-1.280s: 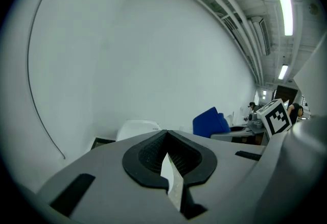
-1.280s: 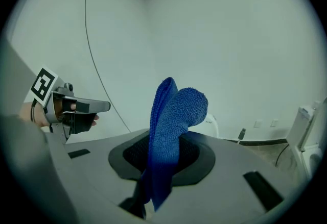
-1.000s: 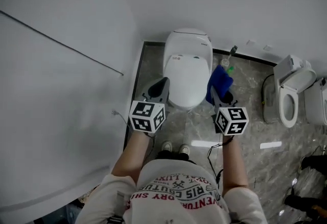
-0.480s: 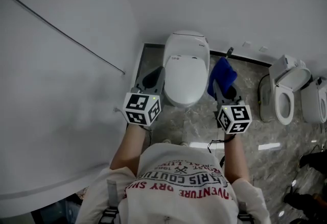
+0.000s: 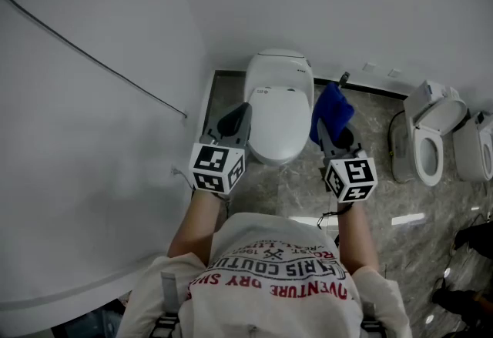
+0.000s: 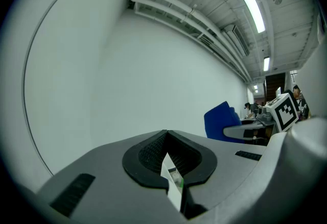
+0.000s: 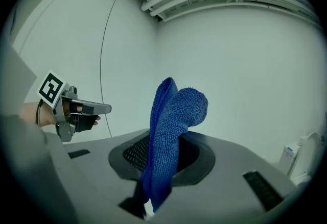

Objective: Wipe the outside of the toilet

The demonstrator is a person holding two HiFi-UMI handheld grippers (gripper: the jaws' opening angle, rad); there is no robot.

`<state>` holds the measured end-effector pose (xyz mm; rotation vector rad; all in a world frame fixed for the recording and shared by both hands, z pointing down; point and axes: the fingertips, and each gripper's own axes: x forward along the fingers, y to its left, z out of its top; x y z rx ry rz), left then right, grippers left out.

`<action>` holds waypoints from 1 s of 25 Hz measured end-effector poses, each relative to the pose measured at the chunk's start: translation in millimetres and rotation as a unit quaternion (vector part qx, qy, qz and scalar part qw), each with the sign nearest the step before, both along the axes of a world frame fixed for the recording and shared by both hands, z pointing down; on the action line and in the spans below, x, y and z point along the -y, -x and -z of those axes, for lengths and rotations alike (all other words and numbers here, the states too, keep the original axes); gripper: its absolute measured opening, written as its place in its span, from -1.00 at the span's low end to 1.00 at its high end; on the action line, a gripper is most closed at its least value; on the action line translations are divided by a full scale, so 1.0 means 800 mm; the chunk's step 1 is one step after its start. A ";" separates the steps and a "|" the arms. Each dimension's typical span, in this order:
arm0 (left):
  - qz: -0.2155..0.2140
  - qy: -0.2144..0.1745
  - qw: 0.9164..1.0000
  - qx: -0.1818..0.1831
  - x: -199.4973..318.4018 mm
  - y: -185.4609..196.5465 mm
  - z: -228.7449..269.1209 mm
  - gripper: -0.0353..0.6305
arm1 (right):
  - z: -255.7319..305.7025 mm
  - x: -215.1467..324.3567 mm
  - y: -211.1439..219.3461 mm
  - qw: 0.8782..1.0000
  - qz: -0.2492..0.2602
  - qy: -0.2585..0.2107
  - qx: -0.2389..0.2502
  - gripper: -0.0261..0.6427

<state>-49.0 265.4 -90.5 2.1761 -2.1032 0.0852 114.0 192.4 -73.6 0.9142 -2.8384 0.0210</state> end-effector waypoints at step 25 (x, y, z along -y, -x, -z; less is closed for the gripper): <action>-0.011 -0.016 1.000 -0.006 0.013 0.046 0.000 -0.88 | -0.009 0.003 0.048 1.000 -0.009 0.006 -0.010 -0.69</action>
